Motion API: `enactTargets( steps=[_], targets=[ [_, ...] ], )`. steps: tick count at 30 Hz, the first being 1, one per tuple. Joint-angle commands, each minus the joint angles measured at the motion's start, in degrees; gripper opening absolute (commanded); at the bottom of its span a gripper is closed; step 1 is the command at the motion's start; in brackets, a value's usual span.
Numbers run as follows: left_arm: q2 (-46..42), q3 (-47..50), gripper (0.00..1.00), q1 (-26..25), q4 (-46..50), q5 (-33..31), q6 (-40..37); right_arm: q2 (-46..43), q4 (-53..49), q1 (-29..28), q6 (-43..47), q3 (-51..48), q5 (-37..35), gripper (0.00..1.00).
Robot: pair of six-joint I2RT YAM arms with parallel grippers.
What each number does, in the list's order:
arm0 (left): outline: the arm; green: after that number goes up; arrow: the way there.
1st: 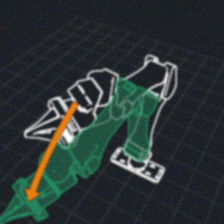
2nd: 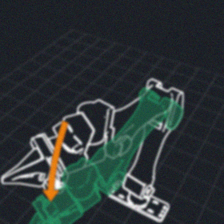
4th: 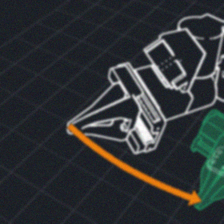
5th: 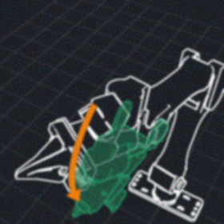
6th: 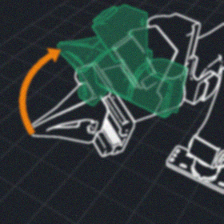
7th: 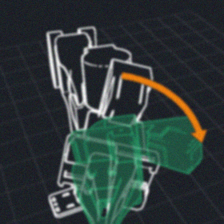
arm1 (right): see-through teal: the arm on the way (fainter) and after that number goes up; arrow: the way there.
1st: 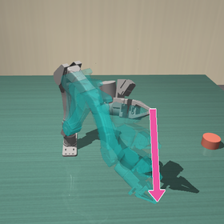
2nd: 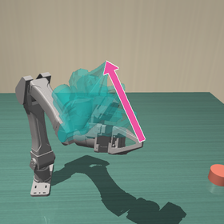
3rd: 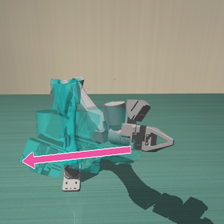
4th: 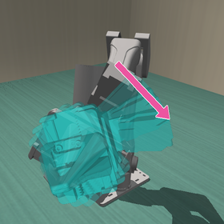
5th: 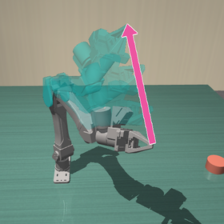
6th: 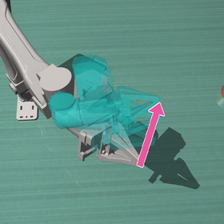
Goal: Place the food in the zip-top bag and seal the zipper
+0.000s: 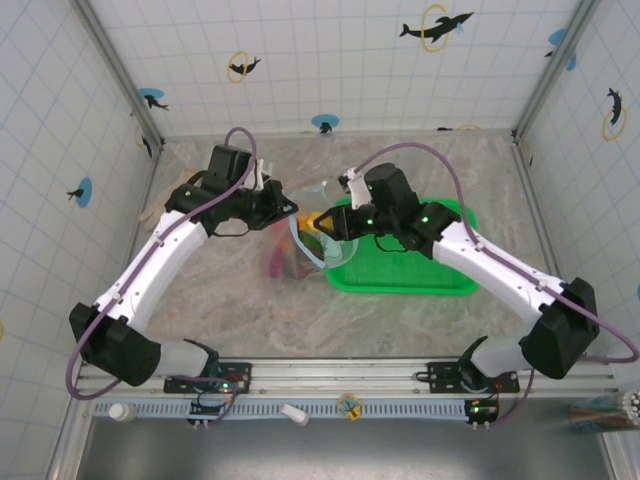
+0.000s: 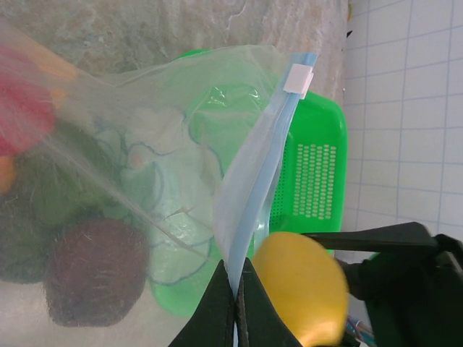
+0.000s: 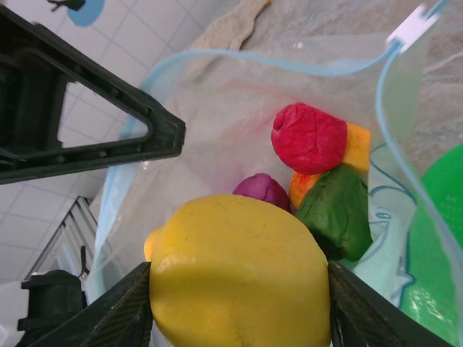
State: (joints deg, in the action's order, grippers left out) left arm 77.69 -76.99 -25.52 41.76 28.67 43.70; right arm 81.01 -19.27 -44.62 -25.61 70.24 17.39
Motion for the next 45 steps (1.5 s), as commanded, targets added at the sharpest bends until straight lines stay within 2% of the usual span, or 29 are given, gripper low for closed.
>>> enactTargets(
  steps=[1, 6, 9, 21, 24, 32, 36, 45],
  targets=[
    [-0.78, -1.06, 0.00, -0.15, -0.89, -0.67, -0.55, 2.08, 4.42, -1.64, 0.97, -0.20, -2.34, 0.53],
    [-1.09, -1.23, 0.00, -0.16, -0.98, -1.04, -0.72, 7.87, 5.27, -5.94, 0.57, 1.44, -8.79, 0.54],
    [-1.40, -1.32, 0.00, -0.15, -1.06, -1.35, -0.80, 10.65, 6.54, -6.33, -1.00, 1.45, -11.80, 0.56],
    [-2.80, -0.73, 0.00, -0.15, -0.96, -2.21, -0.90, 16.36, 10.83, -7.14, -2.26, 3.03, -14.61, 0.65],
    [-3.22, 0.20, 0.00, -0.15, -1.39, -2.11, -0.68, 16.29, 10.35, -7.59, -2.26, 3.64, -15.38, 0.80],
    [-4.39, 2.55, 0.00, -0.15, -2.22, -2.19, -0.55, 12.52, 8.77, -7.82, -1.21, 4.02, -15.67, 0.87],
    [-4.74, 3.23, 0.00, -0.15, -2.25, -3.41, -0.55, 10.38, 6.99, -7.84, -0.88, 4.91, -19.28, 0.99],
    [-5.18, 2.98, 0.00, -0.07, -1.77, -5.79, -0.74, 6.56, 0.34, -7.70, 0.71, 7.24, -24.51, 1.00]
  ],
)
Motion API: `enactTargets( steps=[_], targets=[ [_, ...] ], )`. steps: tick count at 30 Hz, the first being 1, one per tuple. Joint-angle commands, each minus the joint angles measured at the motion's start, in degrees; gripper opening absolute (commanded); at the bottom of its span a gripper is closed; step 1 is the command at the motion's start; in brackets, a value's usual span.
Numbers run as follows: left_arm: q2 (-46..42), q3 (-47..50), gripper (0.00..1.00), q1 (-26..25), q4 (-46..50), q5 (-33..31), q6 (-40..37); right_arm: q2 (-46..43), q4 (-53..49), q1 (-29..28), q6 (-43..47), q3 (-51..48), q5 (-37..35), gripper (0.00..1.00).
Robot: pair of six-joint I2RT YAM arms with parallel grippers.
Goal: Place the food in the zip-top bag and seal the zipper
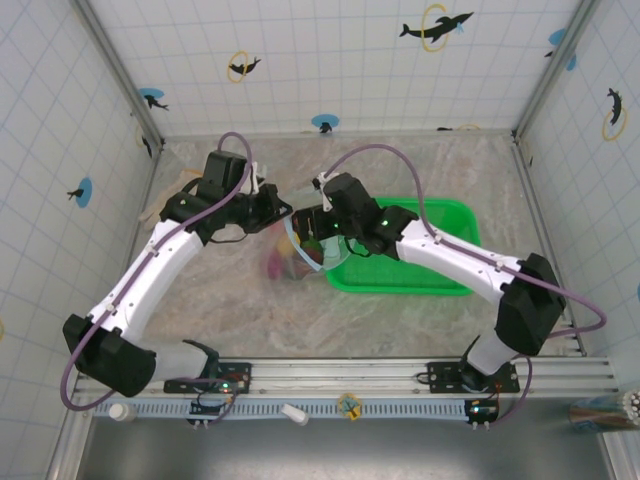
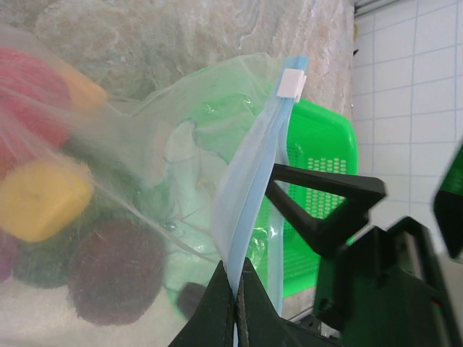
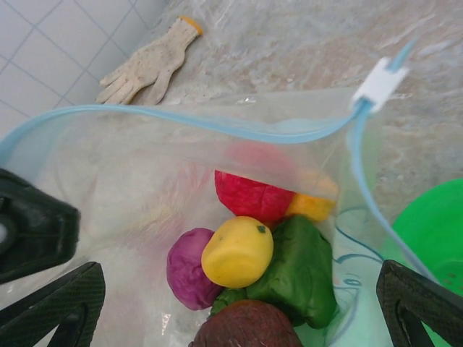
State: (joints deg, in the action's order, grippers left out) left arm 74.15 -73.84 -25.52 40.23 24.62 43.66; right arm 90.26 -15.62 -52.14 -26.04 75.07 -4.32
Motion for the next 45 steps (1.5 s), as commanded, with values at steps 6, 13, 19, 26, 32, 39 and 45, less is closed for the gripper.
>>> enactTargets(
  steps=[6, 13, 19, 26, 32, 39, 45],
  targets=[
    [-2.55, 0.28, 0.00, 0.19, 0.09, -3.76, -0.43, -10.53, -5.08, 0.92, 2.70, -2.14, -6.03, 0.97],
    [-3.70, 0.44, 0.00, 0.64, 0.77, -6.86, -0.50, -20.57, -8.70, 4.38, 1.30, -8.28, -5.58, 0.78],
    [-3.31, 0.28, 0.00, 0.56, 1.99, -6.60, -1.68, -24.86, -17.19, 8.84, -1.44, -11.18, -2.81, 0.67],
    [-2.53, -2.36, 0.00, 0.59, 5.44, -7.61, -4.09, -25.53, -25.95, 12.05, -2.48, -16.08, 5.09, 0.66],
    [-2.52, -4.29, 0.00, 0.58, 7.12, -8.23, -5.37, -27.20, -34.84, 11.03, -3.54, -19.33, 5.90, 0.57],
    [-3.25, -3.77, 0.00, 0.62, 7.98, -8.45, -6.20, -29.36, -39.48, 9.36, -7.43, -24.52, 7.51, 0.46],
    [-3.74, -3.11, 0.00, 0.58, 7.80, -8.30, -6.48, -29.77, -38.79, 6.29, -10.90, -29.27, 6.36, 0.45]
  ],
)
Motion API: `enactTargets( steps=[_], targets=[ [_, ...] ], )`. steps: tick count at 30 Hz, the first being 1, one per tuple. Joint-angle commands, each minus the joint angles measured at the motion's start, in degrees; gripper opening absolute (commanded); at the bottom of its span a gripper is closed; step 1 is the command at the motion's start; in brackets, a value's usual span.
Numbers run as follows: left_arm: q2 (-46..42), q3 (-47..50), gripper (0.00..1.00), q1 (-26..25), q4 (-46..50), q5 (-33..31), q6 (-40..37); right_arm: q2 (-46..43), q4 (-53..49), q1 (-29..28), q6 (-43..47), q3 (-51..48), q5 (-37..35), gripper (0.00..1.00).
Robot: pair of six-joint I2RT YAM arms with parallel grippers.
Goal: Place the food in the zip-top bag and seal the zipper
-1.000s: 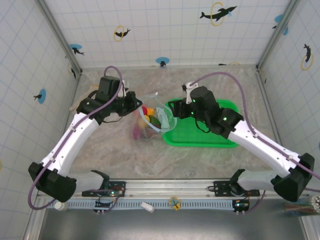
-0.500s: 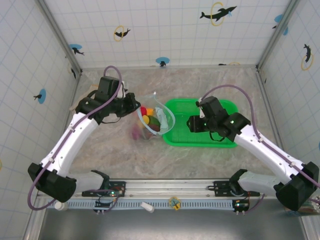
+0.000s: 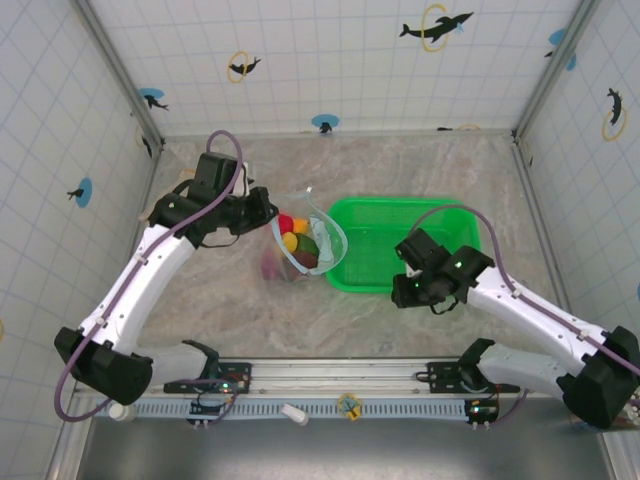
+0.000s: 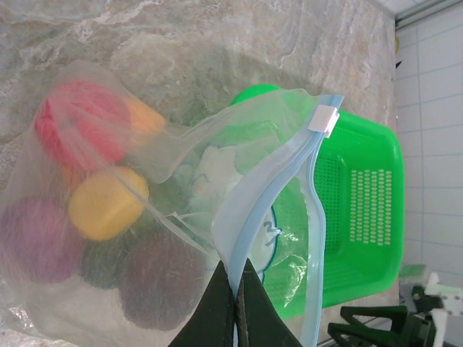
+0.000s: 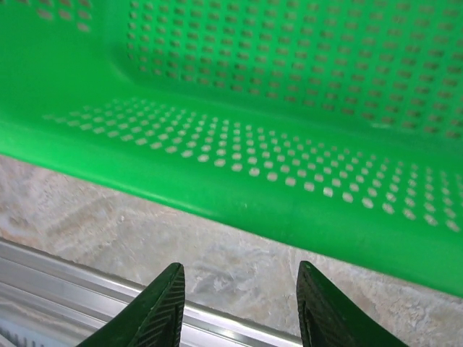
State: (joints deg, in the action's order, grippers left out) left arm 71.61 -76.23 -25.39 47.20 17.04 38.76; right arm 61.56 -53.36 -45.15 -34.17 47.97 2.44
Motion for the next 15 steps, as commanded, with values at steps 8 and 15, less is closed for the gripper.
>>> enactTargets(
  steps=[8, 15],
  targets=[
    [-2.42, 0.30, 0.00, 0.47, -0.09, -0.38, -1.32, 2.43, 7.54, 0.26, -4.27, -3.48, -7.95, 0.48],
    [-3.49, -0.19, 0.00, 0.47, -0.28, 0.44, -1.12, 9.37, 13.71, 2.72, -2.75, -0.92, -14.57, 0.54]
  ],
)
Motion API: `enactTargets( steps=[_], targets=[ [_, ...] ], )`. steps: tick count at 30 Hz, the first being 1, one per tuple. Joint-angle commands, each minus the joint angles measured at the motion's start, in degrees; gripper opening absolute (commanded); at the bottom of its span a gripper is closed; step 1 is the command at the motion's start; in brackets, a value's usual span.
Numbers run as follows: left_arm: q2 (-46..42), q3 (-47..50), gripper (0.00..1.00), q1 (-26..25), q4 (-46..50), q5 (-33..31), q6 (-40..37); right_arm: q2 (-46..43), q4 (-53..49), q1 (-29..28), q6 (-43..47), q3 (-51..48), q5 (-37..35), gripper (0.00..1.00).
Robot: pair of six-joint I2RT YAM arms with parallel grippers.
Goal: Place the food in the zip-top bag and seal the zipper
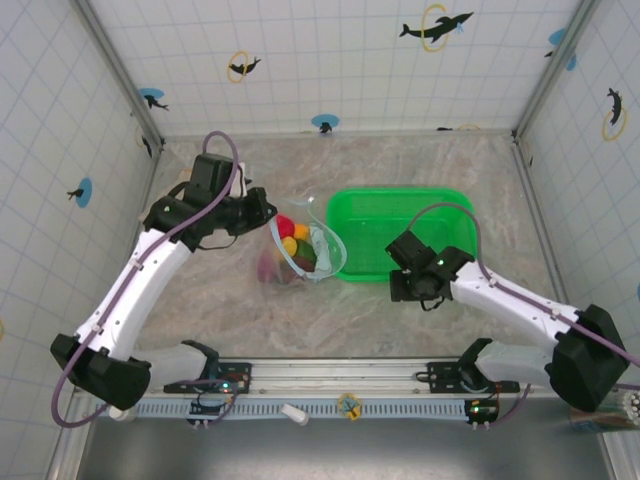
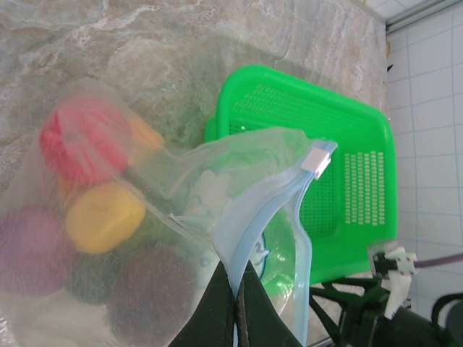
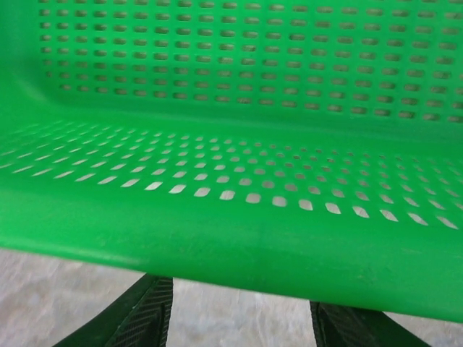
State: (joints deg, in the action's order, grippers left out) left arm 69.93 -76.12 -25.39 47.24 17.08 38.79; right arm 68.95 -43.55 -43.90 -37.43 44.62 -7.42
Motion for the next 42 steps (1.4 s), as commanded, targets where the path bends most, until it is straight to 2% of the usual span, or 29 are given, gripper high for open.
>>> enactTargets(
  steps=[1, 5, 8, 11, 13, 16, 19, 20, 23, 28, 30, 35, 39, 42],
  targets=[
    [-2.10, 0.06, 0.00, 0.50, -0.92, 1.56, -1.25, 3.00, 5.12, 2.30, 0.95, 3.07, -4.56, 0.54],
    [-2.60, 2.45, 0.00, 0.44, -2.47, 5.97, -1.26, 8.14, 9.89, 6.55, 3.86, 7.42, -3.64, 0.57],
    [-3.26, 4.43, 0.00, 0.48, -3.74, 6.90, -0.47, 13.31, 10.86, 10.21, 5.23, 12.19, -2.67, 0.59],
    [-3.23, 6.28, 0.00, 0.45, -4.83, 8.51, 0.12, 16.47, 11.04, 11.63, 8.14, 18.97, 3.40, 0.65],
    [-3.07, 7.56, 0.00, 0.51, -5.40, 9.56, 0.15, 14.81, 14.88, 10.54, 11.37, 20.26, 9.86, 0.68],
    [-3.13, 8.93, 0.00, 0.44, -6.56, 10.53, 0.45, 11.55, 20.01, 8.74, 12.79, 19.64, 17.89, 0.70],
    [-3.16, 9.75, 0.00, 0.51, -7.42, 11.39, 0.77, 8.13, 29.30, 6.54, 10.76, 15.49, 31.12, 0.69],
    [-3.01, 9.76, 0.00, 0.49, -7.41, 11.48, 0.69, 7.24, 31.57, 5.20, 10.47, 14.41, 32.26, 0.69],
    [-2.62, 9.67, 0.00, 0.51, -7.76, 12.50, 0.42, 6.35, 34.76, 1.62, 11.82, 12.80, 32.42, 0.70],
    [-1.92, 9.70, 0.00, 0.47, -8.30, 13.23, 0.63, 8.22, 35.16, -0.71, 13.51, 12.93, 29.95, 0.66],
    [-1.58, 9.33, 0.00, 0.43, -8.56, 13.86, 0.81, 9.02, 34.95, -1.66, 14.67, 13.54, 25.82, 0.63],
    [-2.06, 9.46, 0.00, 0.43, -10.26, 16.27, 1.79, 14.40, 29.41, -2.87, 18.19, 19.99, 13.59, 0.50],
    [-4.22, 12.81, 0.01, 0.43, -14.46, 18.39, 4.32, 17.77, 29.70, -3.05, 21.12, 23.71, 10.79, 0.29],
    [-5.42, 12.88, 0.08, 0.48, -16.62, 19.32, 5.42, 18.68, 29.22, -2.99, 22.42, 27.45, 10.15, 0.23]
  ],
)
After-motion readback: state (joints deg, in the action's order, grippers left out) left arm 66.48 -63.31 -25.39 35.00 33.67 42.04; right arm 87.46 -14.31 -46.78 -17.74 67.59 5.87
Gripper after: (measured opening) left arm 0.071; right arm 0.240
